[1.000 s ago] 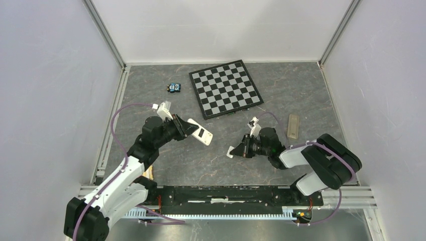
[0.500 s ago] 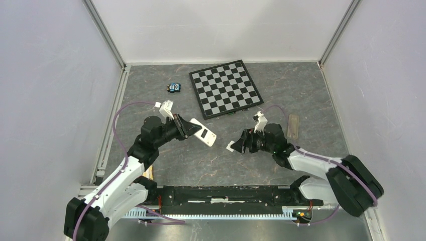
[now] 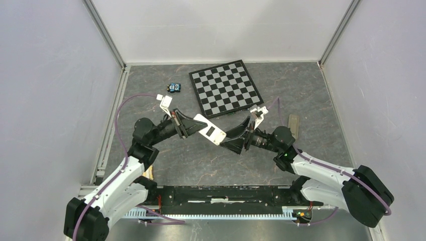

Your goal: Load the batteries into the remote control

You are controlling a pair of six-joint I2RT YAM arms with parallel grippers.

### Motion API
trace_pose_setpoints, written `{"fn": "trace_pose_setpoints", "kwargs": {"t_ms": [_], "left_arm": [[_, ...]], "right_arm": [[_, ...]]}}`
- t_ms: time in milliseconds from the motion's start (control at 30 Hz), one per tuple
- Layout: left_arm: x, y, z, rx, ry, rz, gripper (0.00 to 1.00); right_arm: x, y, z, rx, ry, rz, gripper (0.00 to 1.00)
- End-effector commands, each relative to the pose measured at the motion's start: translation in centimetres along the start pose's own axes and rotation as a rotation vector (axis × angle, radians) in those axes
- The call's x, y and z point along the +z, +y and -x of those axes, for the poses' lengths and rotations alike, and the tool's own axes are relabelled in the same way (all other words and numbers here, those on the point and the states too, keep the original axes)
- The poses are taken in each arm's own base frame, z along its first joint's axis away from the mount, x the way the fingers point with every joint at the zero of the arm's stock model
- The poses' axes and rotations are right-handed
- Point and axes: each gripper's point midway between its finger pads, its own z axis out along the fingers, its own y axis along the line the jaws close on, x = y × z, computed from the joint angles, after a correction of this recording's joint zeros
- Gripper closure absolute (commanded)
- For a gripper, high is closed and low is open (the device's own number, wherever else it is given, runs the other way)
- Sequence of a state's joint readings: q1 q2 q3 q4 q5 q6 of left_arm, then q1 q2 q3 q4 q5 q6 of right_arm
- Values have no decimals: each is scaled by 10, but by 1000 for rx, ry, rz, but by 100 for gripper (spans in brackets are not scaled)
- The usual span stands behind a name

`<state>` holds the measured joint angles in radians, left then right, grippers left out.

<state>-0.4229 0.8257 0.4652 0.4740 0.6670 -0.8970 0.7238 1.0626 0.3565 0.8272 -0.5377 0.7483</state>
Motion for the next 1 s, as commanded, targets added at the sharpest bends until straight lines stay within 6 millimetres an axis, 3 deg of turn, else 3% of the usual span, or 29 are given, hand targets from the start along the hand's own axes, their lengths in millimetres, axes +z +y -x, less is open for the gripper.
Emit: {"fn": "trace_pose_setpoints", "kwargs": {"t_ms": [0,200,400,500,567,667,833,900,967], "left_arm": [[-6,-51,14,38,-26,-201,98],[-8,-55,14,8,-26,-217,98],[-8,-57,15,-3,-29,-216,93],[-8,-57,11,7,17,-205,65],[-9,-54,6,23,56,-168,53],[-13,-60,3,36,89,-174,44],[-17,-61,-4,65,175,-146,52],[-16,-60,-5,55,180,-145,60],[-16,-60,-6,40,181,-151,79]], "right_arm": [[7,25,32,2,-123,80,23],[9,44,52,-8,-190,165,52],[19,47,53,5,-149,188,84],[24,42,53,-14,-124,157,96],[27,34,53,-34,-105,110,100],[30,30,55,-78,-84,87,100],[42,24,49,-122,43,70,100],[43,22,45,-114,72,64,100],[44,24,44,-109,82,77,100]]}}
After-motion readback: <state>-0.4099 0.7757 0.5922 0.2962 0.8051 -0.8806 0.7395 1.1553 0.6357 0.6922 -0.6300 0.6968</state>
